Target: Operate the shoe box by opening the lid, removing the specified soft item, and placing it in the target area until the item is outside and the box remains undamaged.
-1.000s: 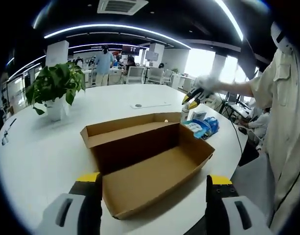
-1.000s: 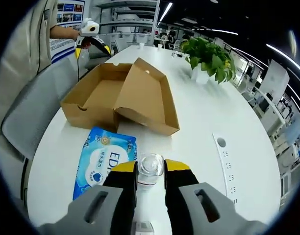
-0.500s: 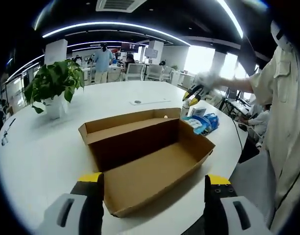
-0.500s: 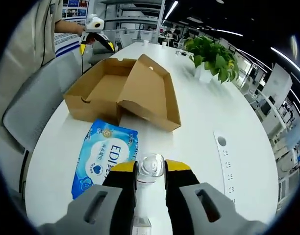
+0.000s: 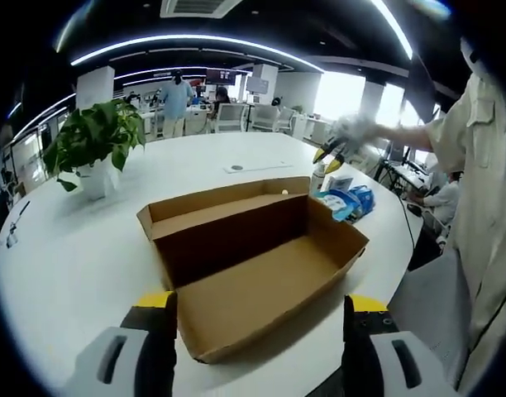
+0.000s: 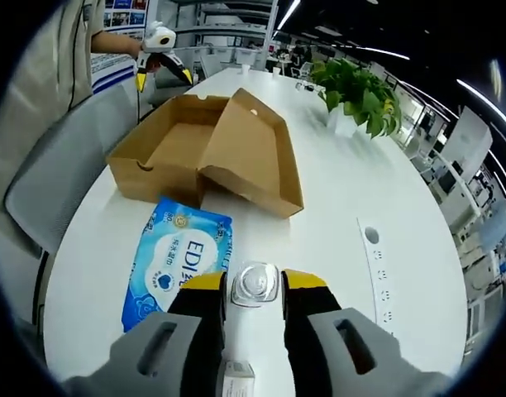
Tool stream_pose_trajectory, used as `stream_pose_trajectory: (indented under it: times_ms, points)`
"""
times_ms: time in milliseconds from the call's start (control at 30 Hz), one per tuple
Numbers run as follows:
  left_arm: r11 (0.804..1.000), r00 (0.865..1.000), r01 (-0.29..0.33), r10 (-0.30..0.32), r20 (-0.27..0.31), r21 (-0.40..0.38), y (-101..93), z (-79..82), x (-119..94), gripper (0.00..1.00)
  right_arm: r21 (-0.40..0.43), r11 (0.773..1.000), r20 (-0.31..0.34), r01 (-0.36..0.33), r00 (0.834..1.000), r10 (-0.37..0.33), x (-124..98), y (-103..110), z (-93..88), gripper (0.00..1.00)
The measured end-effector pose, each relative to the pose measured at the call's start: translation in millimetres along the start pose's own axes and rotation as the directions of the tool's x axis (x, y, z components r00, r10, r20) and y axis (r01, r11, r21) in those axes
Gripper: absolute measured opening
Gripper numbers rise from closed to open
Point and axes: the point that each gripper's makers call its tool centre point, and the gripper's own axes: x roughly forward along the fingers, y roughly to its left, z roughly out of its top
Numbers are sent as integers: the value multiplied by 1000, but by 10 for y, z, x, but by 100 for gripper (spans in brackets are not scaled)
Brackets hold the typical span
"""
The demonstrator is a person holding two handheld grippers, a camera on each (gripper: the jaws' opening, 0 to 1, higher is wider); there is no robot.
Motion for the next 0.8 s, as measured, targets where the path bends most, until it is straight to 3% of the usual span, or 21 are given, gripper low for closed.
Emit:
stream_pose_trajectory:
  times_ms: [367, 667, 800]
  points:
    - [995, 995, -97, 97, -12, 4, 216, -11, -13, 65, 16, 998, -5, 55, 998, -55, -102, -31, 129, 29]
    - [976, 973, -215, 216, -82, 17, 456, -185, -14, 35, 96, 990, 7, 107, 994, -108, -107, 38, 432, 27]
    - [967, 962, -256, 255, -99, 4, 532, -252, -29, 30, 145, 981, -2, 126, 992, -127, -43, 67, 519, 26]
